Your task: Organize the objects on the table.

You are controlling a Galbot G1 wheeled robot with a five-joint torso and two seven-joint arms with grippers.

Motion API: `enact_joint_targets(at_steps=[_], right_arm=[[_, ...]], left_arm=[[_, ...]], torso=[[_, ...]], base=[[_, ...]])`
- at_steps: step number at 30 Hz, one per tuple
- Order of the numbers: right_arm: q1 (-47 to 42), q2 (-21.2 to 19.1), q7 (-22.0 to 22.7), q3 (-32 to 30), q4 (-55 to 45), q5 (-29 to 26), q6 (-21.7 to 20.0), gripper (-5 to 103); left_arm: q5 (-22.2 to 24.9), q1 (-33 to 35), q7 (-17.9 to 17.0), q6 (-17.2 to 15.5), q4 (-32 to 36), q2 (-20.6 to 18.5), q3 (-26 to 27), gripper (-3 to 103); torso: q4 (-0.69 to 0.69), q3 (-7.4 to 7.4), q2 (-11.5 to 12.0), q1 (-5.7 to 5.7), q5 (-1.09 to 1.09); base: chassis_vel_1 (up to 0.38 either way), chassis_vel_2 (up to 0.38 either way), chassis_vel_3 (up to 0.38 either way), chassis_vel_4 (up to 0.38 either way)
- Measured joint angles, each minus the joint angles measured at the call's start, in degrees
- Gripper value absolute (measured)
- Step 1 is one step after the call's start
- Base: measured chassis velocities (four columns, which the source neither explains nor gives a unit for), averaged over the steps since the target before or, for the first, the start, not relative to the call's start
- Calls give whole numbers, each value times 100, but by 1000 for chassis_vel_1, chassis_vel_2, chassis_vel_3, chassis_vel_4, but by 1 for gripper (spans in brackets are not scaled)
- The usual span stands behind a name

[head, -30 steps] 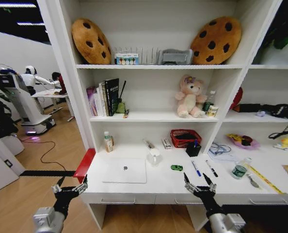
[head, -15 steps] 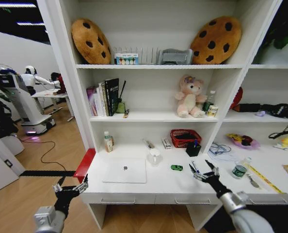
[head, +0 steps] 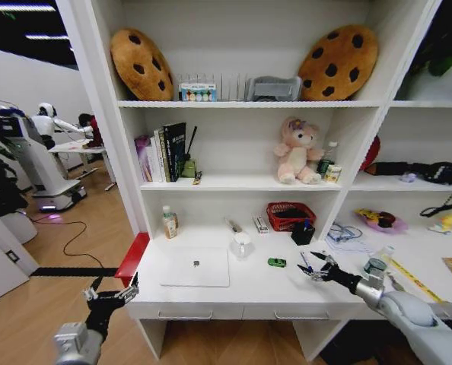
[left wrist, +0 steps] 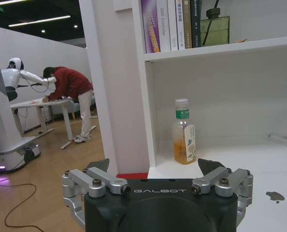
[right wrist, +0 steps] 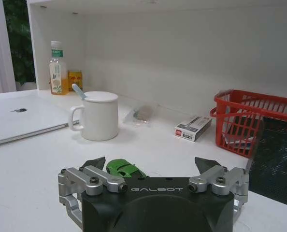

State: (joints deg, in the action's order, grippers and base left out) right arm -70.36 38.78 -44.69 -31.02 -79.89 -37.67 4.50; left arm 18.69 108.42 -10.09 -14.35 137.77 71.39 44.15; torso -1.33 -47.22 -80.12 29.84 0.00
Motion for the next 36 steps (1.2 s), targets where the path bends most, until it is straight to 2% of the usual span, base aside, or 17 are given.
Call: enact_joint_targets(at_steps=[3, 4, 7, 10, 23, 28, 29, 32, 33, 34, 35, 36], right_arm=[[737, 96, -143, 610, 465, 248, 129, 100], [737, 96, -143, 610, 465, 248, 129, 100], [1351, 256, -245, 1233, 982, 395, 172, 100], [1570, 341, -336, 1496, 1189, 439, 178, 100], [2445, 673, -430, 2328, 1975, 683, 302, 100], [2626, 746, -492, 2472, 2103, 705, 319, 100], [2645, 749, -535, 2487, 2111, 715, 328, 103], [2644, 734, -644, 2481, 2101, 717, 340, 100], [2602, 696, -685, 2457, 2062, 713, 359, 90], [2559, 667, -699, 2431, 2031, 710, 369, 85], [2559, 667, -699, 2431, 2031, 710, 369, 85], [2497, 642, -715, 2386, 1992, 705, 376, 79]], left_arm=[[2, 0, -1, 0, -2, -2, 0, 100], [2, 0, -1, 0, -2, -2, 0, 100], [3, -1, 0, 0, -4, -3, 0, 100], [3, -1, 0, -1, -4, -3, -1, 100], [3, 0, 0, -1, -4, -6, -1, 100], [3, 0, 0, -1, -5, -6, -1, 100], [3, 0, 0, -1, -5, -5, -1, 100], [3, 0, 0, 0, -4, -6, -1, 100], [3, 0, 0, 0, -5, -6, -1, 100], [3, 0, 0, 0, -5, -5, -1, 100], [3, 0, 0, 0, -5, -5, -1, 100], [3, 0, 0, 0, -5, -6, -1, 100]], torso=[[1, 0, 0, 0, 1], [1, 0, 0, 0, 1], [1, 0, 0, 0, -1], [0, 0, 0, 0, 0], [0, 1, -1, -1, 2], [0, 1, -2, -1, 2], [0, 1, -2, -2, 2], [0, 1, -2, -2, 0], [1, 1, -1, -1, -1], [1, 1, -1, -1, 0], [1, 1, -1, -1, 0], [1, 1, -1, -1, 0]], base=[[0, 0, 0, 0], [0, 0, 0, 0], [0, 0, 0, 0], [0, 0, 0, 0], [0, 0, 0, 0], [0, 0, 0, 0], [0, 0, 0, 0], [0, 0, 0, 0], [0, 0, 0, 0], [0, 0, 0, 0], [0, 0, 0, 0], [0, 0, 0, 0]])
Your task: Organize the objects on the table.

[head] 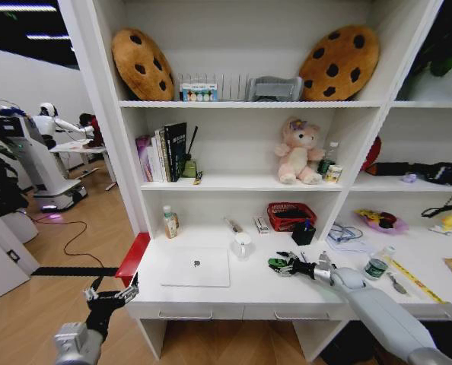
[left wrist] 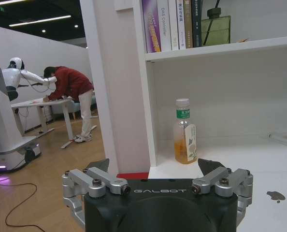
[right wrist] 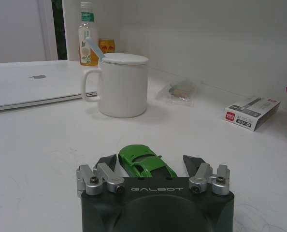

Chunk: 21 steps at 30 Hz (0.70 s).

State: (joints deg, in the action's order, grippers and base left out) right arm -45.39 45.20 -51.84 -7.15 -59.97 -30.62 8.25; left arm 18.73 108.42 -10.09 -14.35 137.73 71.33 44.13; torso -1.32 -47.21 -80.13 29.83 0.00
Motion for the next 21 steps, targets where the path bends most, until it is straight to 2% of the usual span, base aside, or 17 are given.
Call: enact_joint_targets(at_steps=[1, 2, 3, 4, 6, 9, 10, 12, 18, 21], right_arm=[[-58, -13, -8, -40, -34, -5, 5, 79], [-128, -30, -23, -93, -68, -9, 11, 68], [-128, -30, -23, -93, -68, -9, 11, 68], [-204, -41, -47, -155, -93, -11, 15, 63], [-247, -43, -62, -194, -109, -12, 17, 63], [-328, -61, -69, -242, -150, -12, 28, 47], [-328, -61, -69, -242, -150, -12, 28, 47], [-356, -60, -71, -272, -168, -11, 28, 37], [-494, -116, -73, -406, -309, -8, -5, 36], [-658, -268, -82, -583, -534, -57, -50, 36]], left_arm=[[0, 0, 0, 0, 0, 0, 0, 100], [0, 0, 0, 0, 0, 0, 0, 100], [0, 0, 0, 0, 0, 0, 0, 100], [0, 0, 0, 0, 0, 0, 0, 100], [0, 0, 0, 0, 0, 0, 0, 100], [0, 0, 0, 0, 0, 0, 0, 100], [0, 0, 0, 0, 0, 0, 0, 100], [0, 0, 0, 0, 0, 0, 0, 100], [0, 0, 0, 0, 0, 0, 0, 100], [0, 0, 0, 0, 0, 0, 0, 100]], torso=[[-1, 0, 0, 0, 0], [-1, 0, 0, 0, 0], [-1, 0, 0, 0, 0], [-1, 0, 0, 0, 1], [-1, 1, 0, 0, 1], [-1, 1, -1, -1, 2], [-1, 1, -1, -1, 2], [-1, 1, -1, 0, 1], [0, -2, 1, 0, -3], [-5, -3, 3, 1, -6]], base=[[0, 0, 0, 0], [0, 0, 0, 0], [0, 0, 0, 0], [0, 0, 0, 0], [0, 0, 0, 0], [0, 0, 0, 0], [0, 0, 0, 0], [0, 0, 0, 0], [0, 0, 0, 0], [0, 0, 0, 0]])
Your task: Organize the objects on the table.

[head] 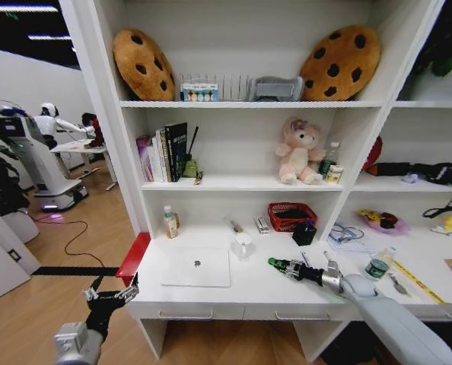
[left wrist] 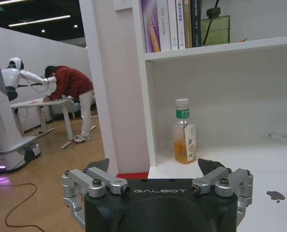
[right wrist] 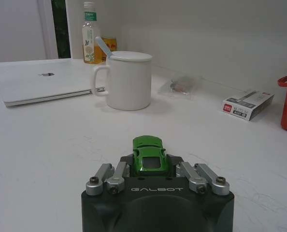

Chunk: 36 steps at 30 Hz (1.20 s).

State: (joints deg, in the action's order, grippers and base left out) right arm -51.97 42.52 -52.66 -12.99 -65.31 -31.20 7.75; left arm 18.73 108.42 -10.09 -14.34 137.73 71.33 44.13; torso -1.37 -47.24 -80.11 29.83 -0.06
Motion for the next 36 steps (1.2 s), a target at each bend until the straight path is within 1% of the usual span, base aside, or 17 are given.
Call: enact_joint_targets(at_steps=[3, 12, 14, 16, 17, 18, 20, 22, 23, 25, 27, 29, 30, 31, 33, 34, 36], right_arm=[[-120, -185, -6, -234, -337, -162, -10, 36], [-255, -708, -129, -803, -971, -705, 15, 36], [-256, -858, -129, -904, -1131, -944, -8, 36], [-93, -1189, -109, -1018, -1480, -1582, -203, 36], [-93, -1189, -109, -1018, -1480, -1582, -203, 36], [237, -1385, -98, -920, -1634, -1928, -360, 36], [520, -1464, -90, -735, -1672, -2078, -431, 36], [1674, -1505, -12, 165, -1563, -2316, -612, 36], [1674, -1505, -12, 165, -1563, -2316, -612, 36], [3253, -1158, 113, 1303, -1091, -2398, -807, 36], [3577, -1042, 141, 1520, -962, -2413, -848, 36], [4607, -415, 231, 2231, -269, -2397, -1031, 36], [4846, -153, 246, 2415, 8, -2350, -1051, 36], [4846, -153, 246, 2415, 8, -2350, -1051, 36], [5225, 307, 259, 2719, 560, -2243, -1078, 36], [5225, 307, 259, 2719, 560, -2243, -1078, 36], [5652, 716, 259, 3078, 1136, -2148, -1078, 36]], left_arm=[[0, -1, 0, 0, 0, 0, 0, 100], [0, -1, -1, 1, 0, 0, 0, 100], [0, -1, 0, 1, 0, 0, 0, 100], [0, -1, 0, 1, 0, 0, 0, 100], [0, -1, 0, 1, 0, 0, 0, 100], [0, -1, 0, 1, 0, 0, 0, 100], [0, -1, 0, 0, 0, 0, 0, 100], [0, 0, -1, 0, 0, 0, 0, 100], [0, 0, -1, 0, 0, 0, 0, 100], [1, -1, 1, 1, 0, -1, -1, 100], [1, -1, 1, 1, 0, -1, -1, 100], [1, 0, 0, 1, -1, -1, 0, 100], [1, -1, 0, 0, 0, -1, -1, 100], [1, -1, 0, 0, 0, -1, -1, 100], [0, -1, 0, 0, -1, -1, 0, 100], [0, -1, 0, 0, -1, -1, 0, 100], [1, 0, -1, 0, -1, -1, -1, 100]], torso=[[3, 1, -1, 0, 6], [3, 2, 0, 0, 5], [3, 2, 0, 0, 5], [2, 2, -1, 0, 5], [2, 2, -1, 0, 5], [2, 3, -2, 0, 7], [2, 3, -2, 0, 10], [4, 3, -3, 0, 7], [4, 3, -3, 0, 7], [4, 2, -2, 0, 4], [5, 2, -2, 1, 7], [9, 2, -2, 1, 9], [9, 2, -2, 2, 8], [9, 2, -2, 2, 8], [7, 1, -1, 2, 7], [7, 1, -1, 2, 7], [4, 1, -2, 2, 7]], base=[[0, 0, 0, 0], [0, 0, 0, 0], [0, 0, 0, 0], [0, 0, 0, 0], [0, 0, 0, 0], [0, 0, 0, 0], [0, 0, 0, 0], [0, 0, 0, 0], [0, 0, 0, 0], [0, 0, 0, 0], [0, 0, 0, 0], [0, 0, 0, 0], [0, 0, 0, 0], [0, 0, 0, 0], [0, 0, 0, 0], [0, 0, 0, 0], [0, 0, 0, 0]])
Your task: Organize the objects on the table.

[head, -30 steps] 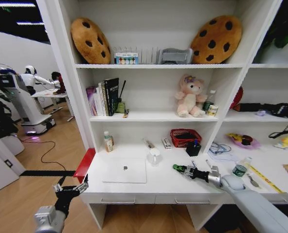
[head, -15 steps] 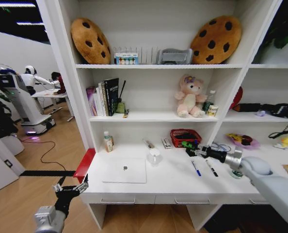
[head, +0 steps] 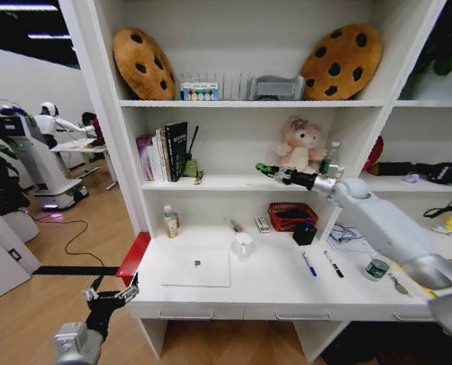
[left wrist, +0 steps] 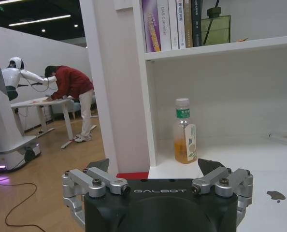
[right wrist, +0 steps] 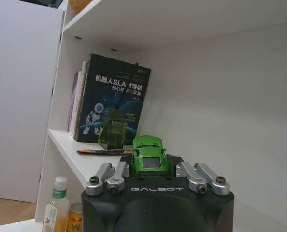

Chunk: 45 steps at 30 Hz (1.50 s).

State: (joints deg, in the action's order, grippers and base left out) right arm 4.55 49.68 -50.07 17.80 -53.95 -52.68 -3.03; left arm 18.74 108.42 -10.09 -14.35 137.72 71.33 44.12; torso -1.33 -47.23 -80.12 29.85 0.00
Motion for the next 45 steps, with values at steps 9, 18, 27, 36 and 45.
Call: enact_joint_targets(at_steps=[9, 18, 27, 36, 45], right_arm=[[616, 552, 39, 534, 985, 299, 49, 36], [631, 622, -49, 871, 1036, 477, -30, 36], [690, 807, 45, 990, 1249, 570, -52, 36], [699, 737, 199, 974, 1186, 565, -123, 63], [41, 87, 1212, 315, -409, 387, 242, 98]], left_arm=[[0, 0, 0, 0, 0, 0, 0, 100], [0, 0, 0, 0, 0, 0, 0, 100], [0, -1, 0, 0, 0, 0, 0, 100], [0, 0, 0, 0, 0, 0, 0, 100], [0, 0, 0, 0, 0, 0, 0, 100]], torso=[[-1, 1, 0, -1, 1], [-1, 1, 0, -2, -1], [1, 1, 0, -2, 0], [0, 2, 0, -2, 0], [1, 1, 0, -2, -2]], base=[[0, 0, 0, 0], [0, 0, 0, 0], [0, 0, 0, 0], [0, 0, 0, 0], [0, 0, 0, 0]])
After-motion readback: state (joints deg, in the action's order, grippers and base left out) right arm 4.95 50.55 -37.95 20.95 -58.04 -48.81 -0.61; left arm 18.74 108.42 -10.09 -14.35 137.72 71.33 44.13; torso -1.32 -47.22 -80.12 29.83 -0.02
